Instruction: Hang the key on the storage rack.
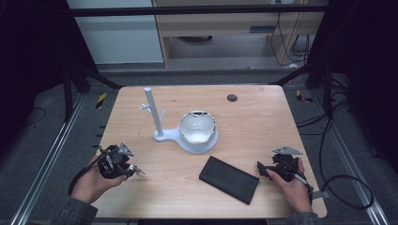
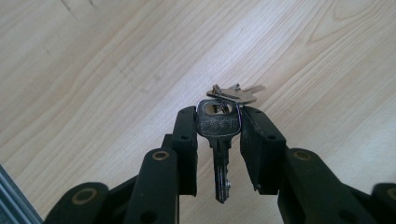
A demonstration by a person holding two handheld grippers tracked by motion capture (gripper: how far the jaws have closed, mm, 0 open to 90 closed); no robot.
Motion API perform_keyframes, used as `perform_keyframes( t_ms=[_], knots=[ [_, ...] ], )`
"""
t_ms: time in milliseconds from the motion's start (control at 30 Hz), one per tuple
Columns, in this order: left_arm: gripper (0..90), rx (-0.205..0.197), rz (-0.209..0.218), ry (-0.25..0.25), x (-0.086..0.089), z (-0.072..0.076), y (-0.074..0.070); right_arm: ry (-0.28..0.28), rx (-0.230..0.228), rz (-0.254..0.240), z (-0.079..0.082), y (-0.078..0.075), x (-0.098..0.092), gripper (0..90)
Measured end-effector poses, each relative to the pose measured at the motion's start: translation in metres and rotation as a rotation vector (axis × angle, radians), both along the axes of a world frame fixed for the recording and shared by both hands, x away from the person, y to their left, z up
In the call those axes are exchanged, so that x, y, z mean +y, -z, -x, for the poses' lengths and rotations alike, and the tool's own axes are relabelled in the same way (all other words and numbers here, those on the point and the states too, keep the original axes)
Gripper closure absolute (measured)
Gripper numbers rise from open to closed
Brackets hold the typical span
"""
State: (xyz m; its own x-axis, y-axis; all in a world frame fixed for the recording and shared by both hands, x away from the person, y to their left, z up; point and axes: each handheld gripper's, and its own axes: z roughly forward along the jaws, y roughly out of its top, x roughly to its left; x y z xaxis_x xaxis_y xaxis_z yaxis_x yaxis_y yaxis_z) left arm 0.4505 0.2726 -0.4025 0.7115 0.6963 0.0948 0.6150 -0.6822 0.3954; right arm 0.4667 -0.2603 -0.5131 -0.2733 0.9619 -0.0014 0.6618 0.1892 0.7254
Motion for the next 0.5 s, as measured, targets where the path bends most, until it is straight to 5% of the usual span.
perform_keyframes(
  t_ms=[500],
  knots=[
    [67.5, -0.070, -0.045, 0.021, -0.001, -0.010, -0.060, -0.001, 0.002, -0.001, 0.000, 0.000, 0.000, 0.7]
  ],
)
